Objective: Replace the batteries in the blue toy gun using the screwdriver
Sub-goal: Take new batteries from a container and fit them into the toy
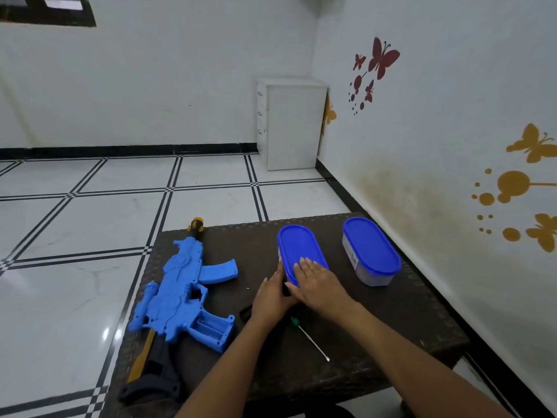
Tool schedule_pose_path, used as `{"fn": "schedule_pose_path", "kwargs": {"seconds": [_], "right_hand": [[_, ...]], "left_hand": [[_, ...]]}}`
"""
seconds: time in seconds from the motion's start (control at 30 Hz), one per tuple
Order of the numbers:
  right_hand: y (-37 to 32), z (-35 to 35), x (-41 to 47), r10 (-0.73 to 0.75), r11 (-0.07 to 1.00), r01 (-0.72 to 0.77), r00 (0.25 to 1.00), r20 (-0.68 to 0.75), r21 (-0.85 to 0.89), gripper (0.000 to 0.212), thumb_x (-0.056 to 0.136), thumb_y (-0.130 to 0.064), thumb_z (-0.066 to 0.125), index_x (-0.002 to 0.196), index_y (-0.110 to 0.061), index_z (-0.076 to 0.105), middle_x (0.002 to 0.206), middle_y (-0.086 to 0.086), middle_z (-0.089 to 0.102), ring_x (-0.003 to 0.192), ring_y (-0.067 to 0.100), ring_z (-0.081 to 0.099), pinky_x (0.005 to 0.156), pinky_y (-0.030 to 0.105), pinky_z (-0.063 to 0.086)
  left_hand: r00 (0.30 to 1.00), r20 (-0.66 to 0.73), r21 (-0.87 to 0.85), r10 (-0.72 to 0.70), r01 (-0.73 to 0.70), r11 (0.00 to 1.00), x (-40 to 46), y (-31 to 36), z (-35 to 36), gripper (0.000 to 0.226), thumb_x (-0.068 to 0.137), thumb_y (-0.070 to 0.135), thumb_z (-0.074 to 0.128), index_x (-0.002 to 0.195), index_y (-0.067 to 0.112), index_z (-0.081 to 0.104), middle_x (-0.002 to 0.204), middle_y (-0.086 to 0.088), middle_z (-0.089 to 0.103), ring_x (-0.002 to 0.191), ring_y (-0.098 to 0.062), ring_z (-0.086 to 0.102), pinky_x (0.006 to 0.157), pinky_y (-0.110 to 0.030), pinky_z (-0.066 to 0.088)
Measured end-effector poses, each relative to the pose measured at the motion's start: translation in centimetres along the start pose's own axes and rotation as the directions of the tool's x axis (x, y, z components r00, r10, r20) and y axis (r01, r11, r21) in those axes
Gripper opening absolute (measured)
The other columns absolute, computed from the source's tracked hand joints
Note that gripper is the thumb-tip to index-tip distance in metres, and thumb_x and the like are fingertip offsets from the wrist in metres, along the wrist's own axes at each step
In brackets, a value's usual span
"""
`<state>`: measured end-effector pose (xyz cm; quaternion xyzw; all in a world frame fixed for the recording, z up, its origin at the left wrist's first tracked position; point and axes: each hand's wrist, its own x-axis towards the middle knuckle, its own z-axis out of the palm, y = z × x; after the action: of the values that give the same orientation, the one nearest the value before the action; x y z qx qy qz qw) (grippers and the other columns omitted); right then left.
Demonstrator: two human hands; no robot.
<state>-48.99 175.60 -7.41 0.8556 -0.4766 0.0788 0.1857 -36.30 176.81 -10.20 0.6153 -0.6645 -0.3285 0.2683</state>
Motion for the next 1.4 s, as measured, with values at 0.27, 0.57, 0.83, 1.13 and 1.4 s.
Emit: {"fn": "schedule_pose_path", "kwargs": {"seconds": [0.27,0.57,0.83,1.13,1.4], "right_hand": [[1.4,1.0,-0.1,0.001,1.0,0.002,0.936,-0.352,0.009,0.058,0.101,-0.031,0.027,0.072,-0.014,0.074,0.063,0.001,0.071,0.047,0.008,0.065,0.037,0.018,0.043],[0.4,-0.9,0.1,0.308,0.911,-0.125,0.839,-0.449,0.392,0.065,0.102,-0.039,0.018,0.07,-0.007,0.064,0.043,-0.002,0.053,0.031,0.009,0.045,0.031,0.021,0.039],[1.5,-3.7,1.8,0.745,0.511,-0.327,0.63,-0.22,0.795,0.024,0.097,-0.021,0.046,0.085,-0.007,0.061,0.059,-0.001,0.05,0.049,0.002,0.039,0.048,0.014,0.03],[4.2,-2.9,-4.6,0.97,-0.027,-0.421,0.209,0.126,0.907,0.035,0.101,-0.018,0.037,0.1,0.011,0.057,0.083,0.011,0.052,0.075,0.019,0.049,0.066,0.027,0.037],[2.7,-2.7,-7.0,0.941,-0.105,-0.498,0.23,0.248,0.861,0.027,0.099,-0.008,0.039,0.12,0.001,0.053,0.115,0.019,0.061,0.102,0.028,0.058,0.08,0.03,0.042]], "left_hand": [[1.0,-0.021,0.043,0.017,-0.016,0.999,0.6,-0.7,0.7,0.097,0.075,0.056,0.065,0.15,0.021,0.015,0.152,0.003,0.033,0.139,-0.015,0.03,0.118,-0.035,0.018],[0.999,-0.022,0.07,0.029,-0.028,0.997,0.6,-0.8,0.8,0.099,0.076,0.058,0.064,0.151,0.021,0.012,0.156,0.002,0.023,0.143,-0.014,0.02,0.119,-0.036,0.017],[0.999,-0.04,0.121,0.036,-0.031,0.992,0.5,-0.8,0.9,0.097,0.075,0.059,0.064,0.149,0.017,0.02,0.155,-0.001,0.025,0.143,-0.014,0.021,0.119,-0.034,0.016],[1.0,-0.029,0.105,-0.007,0.01,0.994,-0.3,0.2,0.4,0.094,0.076,0.057,0.065,0.149,0.02,0.019,0.154,0.0,0.027,0.142,-0.015,0.026,0.118,-0.035,0.018],[0.991,-0.106,0.272,0.077,-0.046,0.961,-1.8,2.2,-0.7,0.058,0.084,0.041,0.063,0.135,0.026,0.04,0.144,0.004,0.043,0.13,-0.012,0.042,0.104,-0.031,0.041]]}}
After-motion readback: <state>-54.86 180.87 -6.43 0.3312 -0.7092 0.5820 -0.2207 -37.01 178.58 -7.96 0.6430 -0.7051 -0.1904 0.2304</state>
